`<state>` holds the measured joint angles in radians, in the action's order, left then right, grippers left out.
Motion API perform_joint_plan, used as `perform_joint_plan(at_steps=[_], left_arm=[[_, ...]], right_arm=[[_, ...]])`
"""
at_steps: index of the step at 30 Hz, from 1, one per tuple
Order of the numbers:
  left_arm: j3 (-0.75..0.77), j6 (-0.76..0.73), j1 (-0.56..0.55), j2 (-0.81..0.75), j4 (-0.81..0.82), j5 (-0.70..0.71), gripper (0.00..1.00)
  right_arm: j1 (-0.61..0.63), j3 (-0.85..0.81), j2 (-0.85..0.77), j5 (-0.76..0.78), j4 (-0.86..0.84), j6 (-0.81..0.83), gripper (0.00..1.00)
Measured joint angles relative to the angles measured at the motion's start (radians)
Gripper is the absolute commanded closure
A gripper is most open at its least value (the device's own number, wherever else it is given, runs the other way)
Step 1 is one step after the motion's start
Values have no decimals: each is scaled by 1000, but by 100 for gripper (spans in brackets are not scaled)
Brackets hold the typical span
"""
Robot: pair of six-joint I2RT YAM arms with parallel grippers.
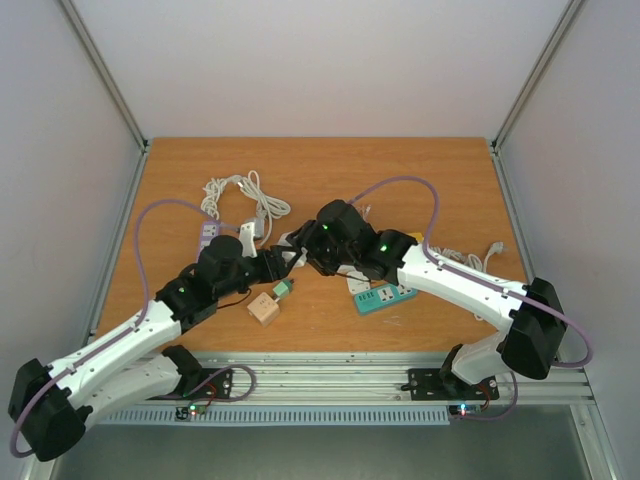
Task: Insert the plug
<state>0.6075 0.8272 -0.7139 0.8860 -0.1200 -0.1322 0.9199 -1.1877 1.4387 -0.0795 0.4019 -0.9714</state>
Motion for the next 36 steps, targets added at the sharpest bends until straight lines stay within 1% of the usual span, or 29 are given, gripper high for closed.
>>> perform_joint_plan(at_steps=[3, 4, 7, 10, 13, 16, 19, 23, 25, 29, 36], left_arm=[[0, 8, 0, 10, 3, 1, 51], [0, 11, 0, 10, 0, 4, 52], [0, 11, 3, 10, -26, 15, 54], [5, 8, 24, 14, -76, 8, 54], [29, 6, 66, 34, -133, -27, 54], [64, 7, 121, 51, -170, -104, 55], [111, 7, 167, 61, -185, -200, 55], [191, 2, 186, 81, -181, -337, 57], [224, -2, 193, 94, -174, -404, 57], [285, -12, 203, 143, -163, -546, 57], [374, -66, 205, 241, -155, -794, 57]], right_arm=[[-12, 9, 0, -11, -1, 3, 16], [-17, 14, -1, -16, -6, 8, 12], [-49, 22, -6, -58, -17, 58, 7], [-122, 24, -11, -140, -17, 159, 5], [-223, 51, -48, -256, -21, 319, 4], [-304, 82, -116, -344, 12, 489, 2], [-349, 84, -200, -399, 93, 658, 2], [-379, 84, -259, -485, 161, 783, 2], [-383, 88, -266, -544, 166, 816, 2], [-384, 114, -272, -668, 121, 814, 2], [-384, 119, -273, -840, -32, 715, 3]])
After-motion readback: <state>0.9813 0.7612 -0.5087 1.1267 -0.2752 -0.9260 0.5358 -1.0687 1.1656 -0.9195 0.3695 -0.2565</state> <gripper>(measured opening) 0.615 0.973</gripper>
